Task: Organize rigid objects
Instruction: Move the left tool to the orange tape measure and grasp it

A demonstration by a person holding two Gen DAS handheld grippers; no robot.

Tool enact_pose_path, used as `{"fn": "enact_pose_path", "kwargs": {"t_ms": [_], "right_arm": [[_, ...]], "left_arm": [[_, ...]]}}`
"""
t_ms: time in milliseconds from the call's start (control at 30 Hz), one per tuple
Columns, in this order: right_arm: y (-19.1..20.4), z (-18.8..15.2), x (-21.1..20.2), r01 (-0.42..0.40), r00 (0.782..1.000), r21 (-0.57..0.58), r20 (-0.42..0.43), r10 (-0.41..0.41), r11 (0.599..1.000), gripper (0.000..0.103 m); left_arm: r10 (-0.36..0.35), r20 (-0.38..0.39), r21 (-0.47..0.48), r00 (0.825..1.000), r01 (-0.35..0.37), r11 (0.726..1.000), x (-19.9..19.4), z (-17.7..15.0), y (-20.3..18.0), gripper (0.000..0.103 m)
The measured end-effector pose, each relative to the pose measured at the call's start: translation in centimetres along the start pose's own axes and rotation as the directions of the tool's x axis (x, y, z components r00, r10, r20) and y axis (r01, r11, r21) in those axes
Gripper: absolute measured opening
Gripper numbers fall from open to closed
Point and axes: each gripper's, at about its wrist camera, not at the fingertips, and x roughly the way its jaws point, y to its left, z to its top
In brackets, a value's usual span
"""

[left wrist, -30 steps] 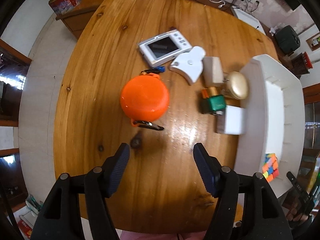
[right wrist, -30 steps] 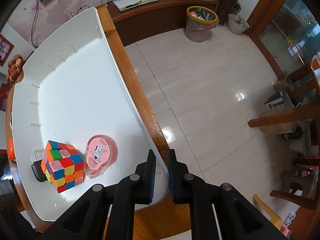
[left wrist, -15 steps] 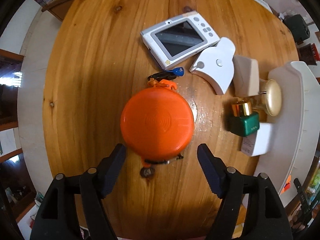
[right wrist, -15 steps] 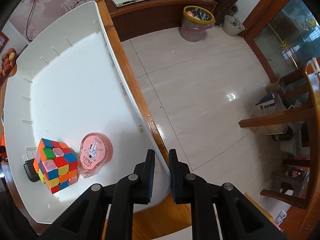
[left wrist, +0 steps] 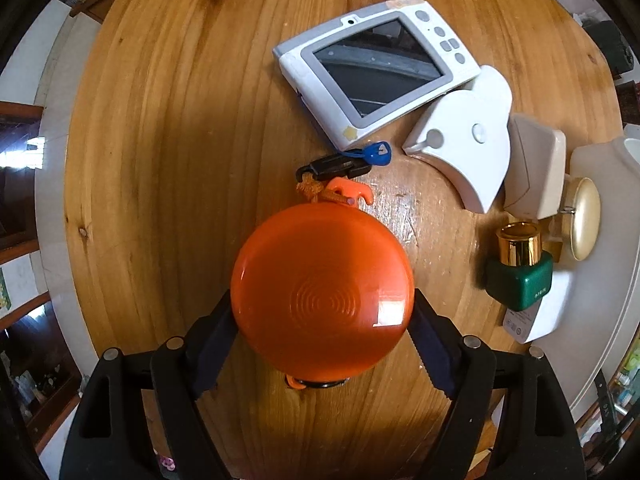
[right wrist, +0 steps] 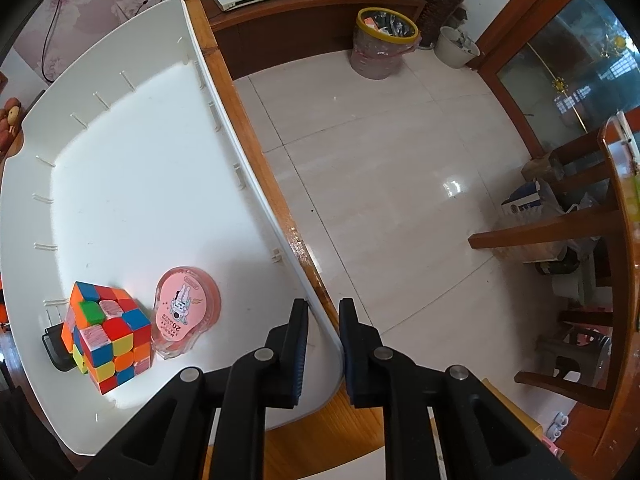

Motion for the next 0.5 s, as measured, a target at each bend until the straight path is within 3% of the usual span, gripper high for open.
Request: {"fn": "enact_pose_path", "kwargs": {"t_ms": [500], "right_arm": [[-0.2, -0.1, 0.1, 0.000, 1.000, 0.002, 0.002, 0.000, 1.000, 0.016]], "left_arm": [[0.004, -0.042, -0.008, 0.999, -0.005, 1.000, 1.2, 1.4, 0.4, 0.083]]}}
